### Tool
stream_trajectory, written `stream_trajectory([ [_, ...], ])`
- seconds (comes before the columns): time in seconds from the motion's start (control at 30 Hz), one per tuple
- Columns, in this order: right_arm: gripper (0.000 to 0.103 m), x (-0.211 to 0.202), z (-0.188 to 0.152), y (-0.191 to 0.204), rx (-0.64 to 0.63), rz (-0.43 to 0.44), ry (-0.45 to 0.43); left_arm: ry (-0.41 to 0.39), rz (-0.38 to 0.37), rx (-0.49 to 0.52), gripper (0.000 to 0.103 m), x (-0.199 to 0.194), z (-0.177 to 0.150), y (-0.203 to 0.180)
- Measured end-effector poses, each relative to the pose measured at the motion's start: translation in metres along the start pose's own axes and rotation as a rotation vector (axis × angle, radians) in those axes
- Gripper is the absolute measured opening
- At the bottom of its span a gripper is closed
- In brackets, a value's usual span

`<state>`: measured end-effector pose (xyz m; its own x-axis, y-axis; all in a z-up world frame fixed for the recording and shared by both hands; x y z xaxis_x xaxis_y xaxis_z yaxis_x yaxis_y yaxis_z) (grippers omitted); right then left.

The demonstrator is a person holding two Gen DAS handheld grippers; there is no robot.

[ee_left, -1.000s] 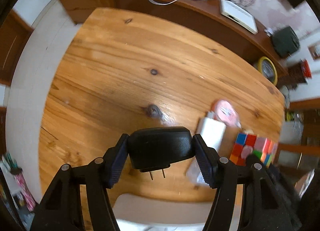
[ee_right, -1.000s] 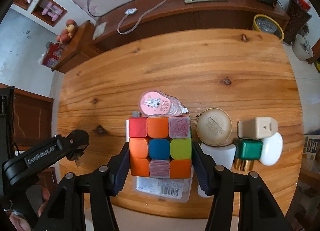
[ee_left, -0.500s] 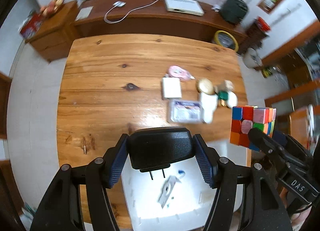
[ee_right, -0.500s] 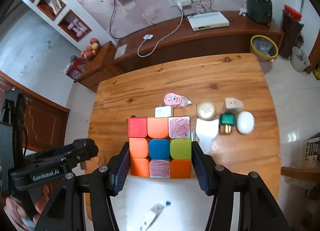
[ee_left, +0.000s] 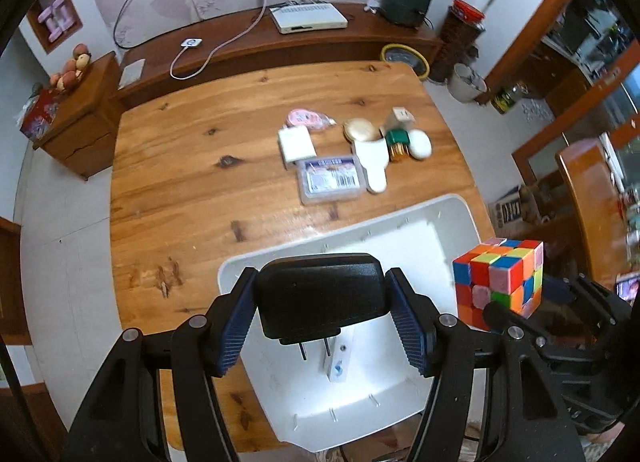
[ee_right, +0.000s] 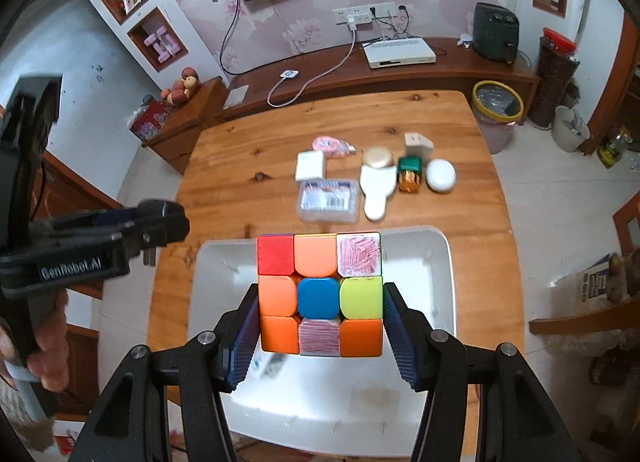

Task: Organize rigid objects
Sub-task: 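Carry the charger with the left tool while the right tool carries the cube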

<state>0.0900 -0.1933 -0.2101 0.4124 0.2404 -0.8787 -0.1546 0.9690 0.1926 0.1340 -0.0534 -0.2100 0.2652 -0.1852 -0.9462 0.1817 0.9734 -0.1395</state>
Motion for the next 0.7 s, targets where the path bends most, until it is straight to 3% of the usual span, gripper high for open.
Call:
stream_trajectory([
  [0.33,0.058,0.033,-0.065,-0.008,0.036,-0.050,0.083,0.022,0.064,0.078,0.067,0.041,-0.035,-0.016],
  [0.7,0.058,0.079,-0.108,-0.014,0.101,-0.020,0.205,0.098,0.132,0.116,0.067,0.090,-0.054,-0.024],
])
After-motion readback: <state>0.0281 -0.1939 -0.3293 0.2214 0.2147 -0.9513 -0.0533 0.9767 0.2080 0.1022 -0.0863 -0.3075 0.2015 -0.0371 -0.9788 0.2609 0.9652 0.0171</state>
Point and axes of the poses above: each gripper's, at about its wrist camera, not at the fingertips, and x roughly the way its jaws point, y to its left, z to its top, the point moved 7 cm from there along x, roughly the way its jaws point, and after that the axes turned 6 degrees about -x, right-handed, at the moved point
